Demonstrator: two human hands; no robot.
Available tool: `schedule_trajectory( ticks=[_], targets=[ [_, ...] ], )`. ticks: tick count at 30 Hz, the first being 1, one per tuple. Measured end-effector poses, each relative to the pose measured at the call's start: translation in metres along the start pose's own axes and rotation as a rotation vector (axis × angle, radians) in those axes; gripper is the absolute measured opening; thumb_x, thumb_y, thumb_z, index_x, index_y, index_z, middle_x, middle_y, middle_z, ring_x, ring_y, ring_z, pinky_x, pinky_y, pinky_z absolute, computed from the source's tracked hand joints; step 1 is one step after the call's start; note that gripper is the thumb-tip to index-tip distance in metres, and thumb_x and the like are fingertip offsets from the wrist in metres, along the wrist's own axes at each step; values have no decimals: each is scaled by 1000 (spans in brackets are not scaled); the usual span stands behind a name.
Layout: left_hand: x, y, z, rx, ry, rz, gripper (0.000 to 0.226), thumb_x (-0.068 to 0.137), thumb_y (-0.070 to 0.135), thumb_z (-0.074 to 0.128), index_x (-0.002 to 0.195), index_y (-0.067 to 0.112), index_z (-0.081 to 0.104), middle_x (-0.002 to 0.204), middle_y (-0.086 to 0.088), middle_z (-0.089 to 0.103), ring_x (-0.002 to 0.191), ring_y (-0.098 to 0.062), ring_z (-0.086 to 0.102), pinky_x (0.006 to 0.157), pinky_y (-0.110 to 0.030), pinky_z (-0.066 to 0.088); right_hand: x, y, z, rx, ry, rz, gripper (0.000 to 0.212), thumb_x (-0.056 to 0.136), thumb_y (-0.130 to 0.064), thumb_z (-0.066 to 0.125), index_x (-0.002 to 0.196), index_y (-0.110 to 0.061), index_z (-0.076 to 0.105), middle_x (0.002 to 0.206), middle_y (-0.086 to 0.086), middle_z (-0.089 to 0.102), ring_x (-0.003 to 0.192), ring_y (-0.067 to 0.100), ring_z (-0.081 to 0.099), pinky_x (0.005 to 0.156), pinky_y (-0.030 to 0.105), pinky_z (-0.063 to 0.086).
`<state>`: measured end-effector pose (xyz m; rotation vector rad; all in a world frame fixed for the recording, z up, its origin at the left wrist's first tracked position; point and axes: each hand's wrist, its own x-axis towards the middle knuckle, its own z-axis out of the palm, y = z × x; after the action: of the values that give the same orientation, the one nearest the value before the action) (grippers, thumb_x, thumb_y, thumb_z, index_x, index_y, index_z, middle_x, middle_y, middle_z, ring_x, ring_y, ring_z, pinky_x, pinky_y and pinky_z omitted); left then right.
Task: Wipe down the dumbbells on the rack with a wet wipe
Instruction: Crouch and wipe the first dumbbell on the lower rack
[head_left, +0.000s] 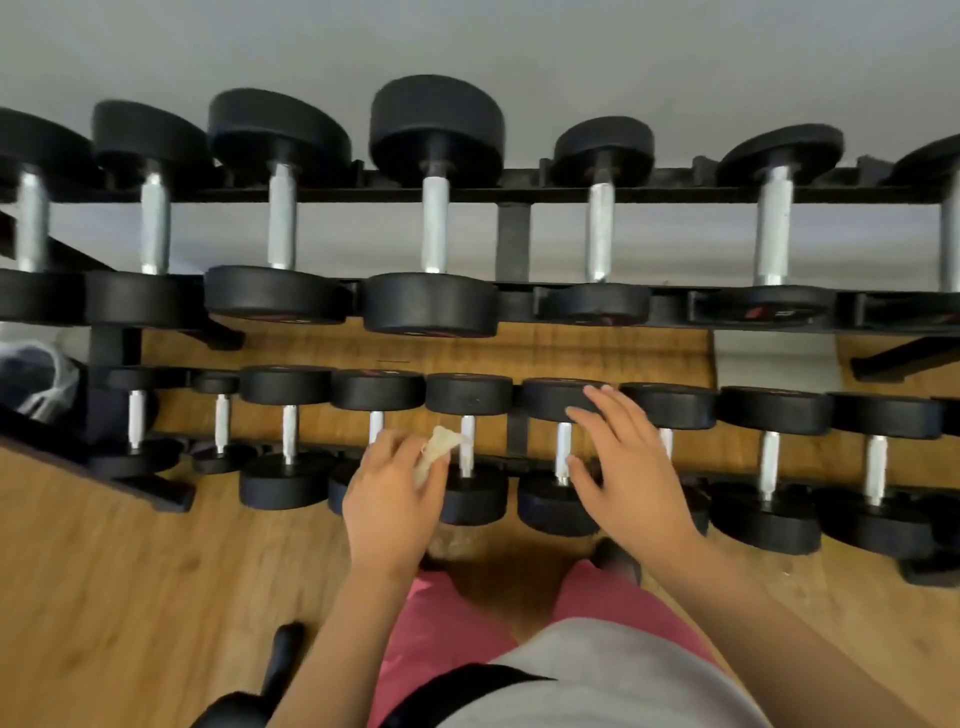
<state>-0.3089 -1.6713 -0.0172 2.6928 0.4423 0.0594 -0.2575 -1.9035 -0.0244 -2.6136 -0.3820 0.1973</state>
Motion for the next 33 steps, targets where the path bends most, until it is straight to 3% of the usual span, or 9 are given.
schedule_trajectory(
  ticks=[3, 6, 9, 12, 15, 21, 24, 27, 33],
  targets=[
    [18, -69, -26, 27, -40, 28, 25, 90, 30, 64, 105, 11, 68, 114, 0, 60, 93, -22, 63, 67, -39, 55, 18, -65, 35, 50, 63, 63, 47, 91, -22, 65, 136, -14, 54, 151, 5, 41, 145, 21, 25, 116, 44, 28],
    [31, -131, -53, 33, -31, 19, 18, 89, 23, 66, 104, 13, 67, 102, 0, 63, 88, -23, 63, 62, -34, 50, 33, -125, 66, 89, 64, 109, 46, 91, -23, 64, 136, -16, 54, 152, 4, 39, 146, 19, 22, 116, 34, 19],
    [40, -174, -73, 5, -27, -37, 18, 88, 16, 66, 106, 15, 67, 95, -2, 66, 85, -26, 63, 60, -30, 45, 41, -171, 86, 53, 33, 42, 47, 89, -21, 66, 135, -15, 55, 151, 5, 40, 145, 20, 23, 116, 38, 23],
    [49, -204, -85, -18, -25, -104, 19, 90, 18, 62, 109, 15, 65, 96, -4, 66, 83, -30, 64, 60, -33, 45, 56, -207, 96, 56, -12, -24, 49, 88, -20, 67, 135, -15, 54, 151, 5, 41, 143, 21, 27, 114, 45, 31],
    [53, -225, -94, -19, -19, -177, 21, 95, 25, 57, 112, 16, 63, 97, -4, 67, 85, -30, 64, 58, -32, 40, 73, -233, 105, 74, -130, -41, 52, 94, -24, 60, 144, -20, 44, 153, -1, 36, 140, 18, 33, 114, 36, 30],
    [32, -270, -117, -10, 25, -333, 19, 95, 29, 58, 106, 15, 63, 69, -4, 63, 66, -34, 63, 52, -33, 40, 84, -272, 129, 15, -244, -114, 50, 97, -26, 54, 144, -22, 42, 149, -3, 41, 137, 16, 36, 112, 29, 29],
    [26, -293, -126, -35, 7, -384, 23, 94, 30, 57, 111, 17, 64, 73, -7, 66, 71, -34, 64, 55, -35, 43, 92, -296, 141, -65, -361, -127, 41, 98, -31, 50, 139, -26, 46, 135, -4, 54, 120, 19, 52, 97, 30, 41],
    [30, -322, -140, -45, 19, -397, 26, 95, 32, 55, 115, 18, 63, 78, -9, 68, 76, -35, 65, 59, -35, 42, 103, -329, 156, -131, -417, -152, 36, 100, -34, 46, 136, -27, 49, 129, -5, 58, 113, 17, 56, 89, 28, 44],
    [68, -418, -171, -3, -11, -304, 18, 94, 32, 56, 102, 17, 63, 75, -3, 66, 73, -30, 65, 55, -32, 39, 128, -414, 217, -145, -392, -141, 36, 101, -34, 44, 136, -27, 49, 133, -7, 56, 122, 15, 50, 94, 26, 42]
  ],
)
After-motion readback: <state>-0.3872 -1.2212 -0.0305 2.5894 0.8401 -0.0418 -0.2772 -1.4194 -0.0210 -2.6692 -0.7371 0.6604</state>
